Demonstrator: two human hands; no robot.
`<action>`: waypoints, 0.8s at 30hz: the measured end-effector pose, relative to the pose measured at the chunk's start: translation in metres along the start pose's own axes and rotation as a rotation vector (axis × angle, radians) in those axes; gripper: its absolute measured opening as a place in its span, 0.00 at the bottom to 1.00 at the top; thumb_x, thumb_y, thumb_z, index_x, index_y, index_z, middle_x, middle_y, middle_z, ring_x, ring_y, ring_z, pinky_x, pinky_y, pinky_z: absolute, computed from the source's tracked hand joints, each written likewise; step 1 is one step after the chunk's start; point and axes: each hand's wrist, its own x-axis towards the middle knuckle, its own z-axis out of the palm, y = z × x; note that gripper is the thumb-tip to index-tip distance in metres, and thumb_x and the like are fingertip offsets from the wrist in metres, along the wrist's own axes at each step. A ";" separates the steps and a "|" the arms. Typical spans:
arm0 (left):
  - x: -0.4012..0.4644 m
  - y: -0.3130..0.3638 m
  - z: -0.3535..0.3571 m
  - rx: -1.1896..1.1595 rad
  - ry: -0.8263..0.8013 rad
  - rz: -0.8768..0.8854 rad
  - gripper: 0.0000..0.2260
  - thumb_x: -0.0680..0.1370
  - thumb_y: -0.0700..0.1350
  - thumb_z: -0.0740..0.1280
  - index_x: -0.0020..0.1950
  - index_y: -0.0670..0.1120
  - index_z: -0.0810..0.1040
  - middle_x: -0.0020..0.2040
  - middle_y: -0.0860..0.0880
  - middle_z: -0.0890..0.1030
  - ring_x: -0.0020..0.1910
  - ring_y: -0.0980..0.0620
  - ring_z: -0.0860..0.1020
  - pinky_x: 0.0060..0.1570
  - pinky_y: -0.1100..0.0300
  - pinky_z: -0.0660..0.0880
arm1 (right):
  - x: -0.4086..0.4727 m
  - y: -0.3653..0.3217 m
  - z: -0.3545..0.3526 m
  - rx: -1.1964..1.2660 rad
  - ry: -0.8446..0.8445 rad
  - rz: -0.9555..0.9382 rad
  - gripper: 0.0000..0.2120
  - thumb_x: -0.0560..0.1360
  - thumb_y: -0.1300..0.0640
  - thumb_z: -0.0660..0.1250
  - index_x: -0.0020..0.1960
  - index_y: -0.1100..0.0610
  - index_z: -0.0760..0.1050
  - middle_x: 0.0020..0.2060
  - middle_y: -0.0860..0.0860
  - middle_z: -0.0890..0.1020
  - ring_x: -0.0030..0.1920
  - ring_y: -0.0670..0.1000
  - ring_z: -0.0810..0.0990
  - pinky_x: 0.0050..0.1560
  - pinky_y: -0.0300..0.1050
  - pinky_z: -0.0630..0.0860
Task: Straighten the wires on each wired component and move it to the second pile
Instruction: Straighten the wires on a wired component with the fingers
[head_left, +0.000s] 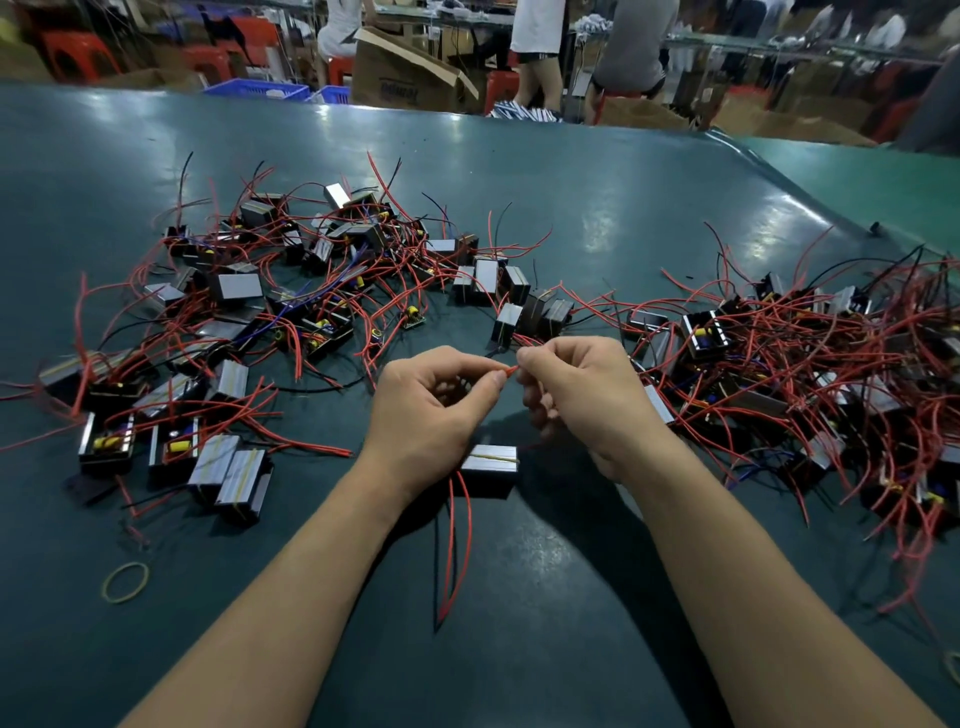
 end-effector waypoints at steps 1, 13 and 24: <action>-0.001 0.000 0.001 0.052 -0.012 0.021 0.04 0.74 0.34 0.72 0.44 0.41 0.85 0.37 0.49 0.82 0.35 0.61 0.77 0.39 0.69 0.71 | -0.001 0.001 0.004 -0.116 0.083 -0.032 0.13 0.75 0.61 0.66 0.32 0.60 0.74 0.22 0.49 0.75 0.23 0.50 0.72 0.23 0.41 0.70; 0.003 -0.002 -0.002 -0.038 0.050 -0.113 0.03 0.75 0.37 0.73 0.43 0.44 0.85 0.32 0.55 0.81 0.29 0.61 0.75 0.33 0.67 0.71 | 0.003 0.001 -0.012 -0.684 -0.017 -0.680 0.11 0.74 0.61 0.73 0.56 0.60 0.81 0.43 0.53 0.82 0.40 0.53 0.80 0.45 0.51 0.78; 0.001 -0.001 -0.004 -0.030 -0.011 0.006 0.03 0.74 0.36 0.73 0.45 0.41 0.86 0.38 0.49 0.83 0.36 0.58 0.78 0.39 0.66 0.72 | -0.001 -0.011 -0.008 0.274 -0.220 0.319 0.16 0.76 0.59 0.64 0.30 0.57 0.73 0.22 0.48 0.68 0.21 0.46 0.66 0.19 0.36 0.61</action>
